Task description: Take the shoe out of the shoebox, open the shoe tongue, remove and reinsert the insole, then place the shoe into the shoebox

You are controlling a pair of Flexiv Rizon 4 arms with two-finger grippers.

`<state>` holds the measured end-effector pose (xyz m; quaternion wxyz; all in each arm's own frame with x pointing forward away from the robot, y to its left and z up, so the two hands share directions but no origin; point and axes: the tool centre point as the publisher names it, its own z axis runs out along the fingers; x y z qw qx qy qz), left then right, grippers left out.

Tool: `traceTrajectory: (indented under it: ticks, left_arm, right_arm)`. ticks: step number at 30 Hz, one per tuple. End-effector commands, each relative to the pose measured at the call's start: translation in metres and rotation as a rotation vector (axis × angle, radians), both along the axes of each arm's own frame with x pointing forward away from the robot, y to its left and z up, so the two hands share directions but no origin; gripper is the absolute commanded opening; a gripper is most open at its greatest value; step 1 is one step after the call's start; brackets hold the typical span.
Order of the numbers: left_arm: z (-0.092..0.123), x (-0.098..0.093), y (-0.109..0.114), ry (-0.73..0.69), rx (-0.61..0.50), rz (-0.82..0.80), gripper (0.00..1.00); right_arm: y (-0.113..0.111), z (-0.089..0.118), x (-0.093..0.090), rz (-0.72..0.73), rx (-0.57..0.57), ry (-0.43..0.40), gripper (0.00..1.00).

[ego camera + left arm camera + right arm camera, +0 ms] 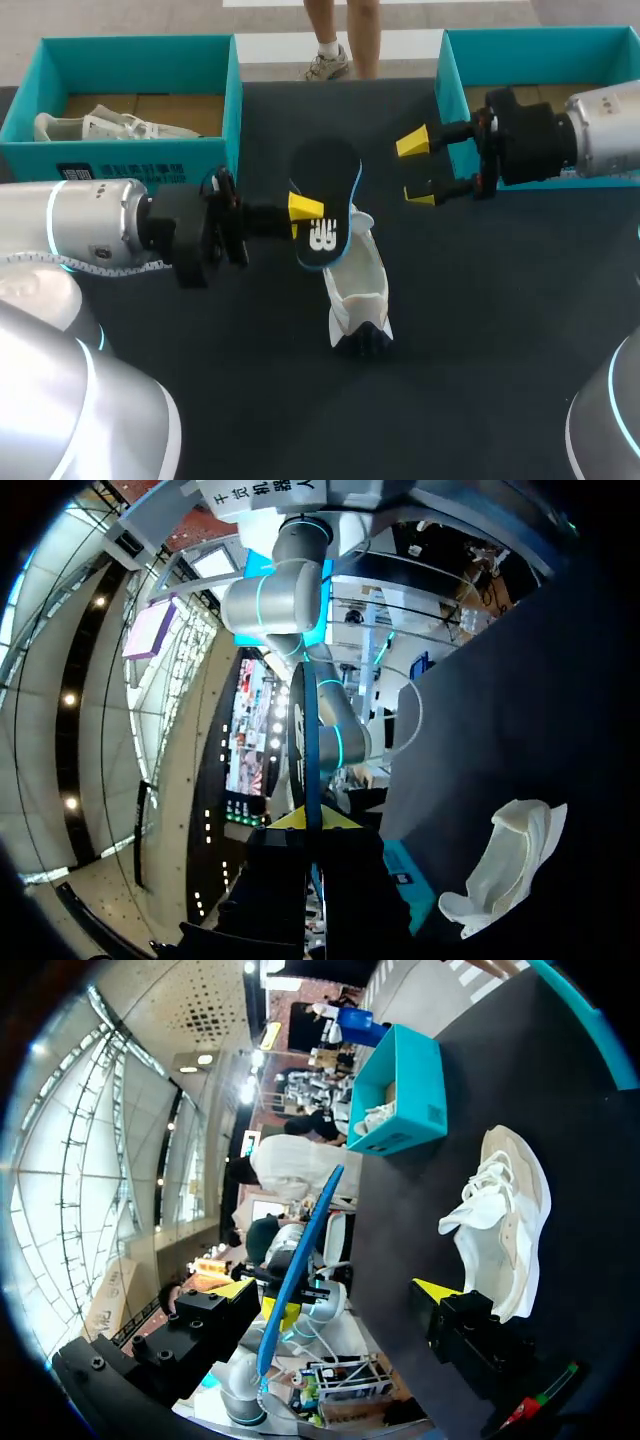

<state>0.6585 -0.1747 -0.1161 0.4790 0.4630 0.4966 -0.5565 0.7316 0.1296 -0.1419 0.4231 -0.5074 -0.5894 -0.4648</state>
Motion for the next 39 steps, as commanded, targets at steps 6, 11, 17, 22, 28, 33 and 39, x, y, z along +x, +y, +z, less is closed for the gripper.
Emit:
traceTrajectory:
  ticks: [6, 11, 17, 22, 28, 33, 39]
  left_arm:
    - [-0.016, 0.017, -0.013, -0.243, 0.116, -0.065, 0.0]
    - [-0.029, 0.025, -0.026, -0.227, 0.119, -0.056, 0.0]
    - [-0.039, 0.029, -0.042, -0.217, 0.114, -0.067, 0.0]
    - [-0.043, 0.035, -0.053, -0.226, 0.109, -0.064, 0.0]
    - [-0.044, 0.032, -0.053, -0.229, 0.107, -0.072, 0.0]
    - [-0.047, 0.028, -0.045, -0.219, 0.109, -0.067, 0.0]
    - [-0.05, 0.023, -0.04, -0.225, 0.12, -0.065, 0.0]
  right_arm:
    - [0.034, -0.008, 0.017, 0.076, 0.012, 0.023, 1.0]
    - [0.042, -0.007, 0.015, 0.079, 0.019, 0.018, 1.0]
    - [0.047, -0.008, 0.01, 0.073, 0.028, 0.021, 0.96]
    - [0.051, -0.01, 0.005, 0.063, 0.037, 0.023, 0.41]
    - [0.052, -0.012, 0.002, 0.055, 0.04, 0.031, 0.0]
    - [0.049, -0.013, 0.004, 0.057, 0.037, 0.034, 0.0]
    - [0.047, -0.014, 0.009, 0.075, 0.038, 0.036, 0.0]
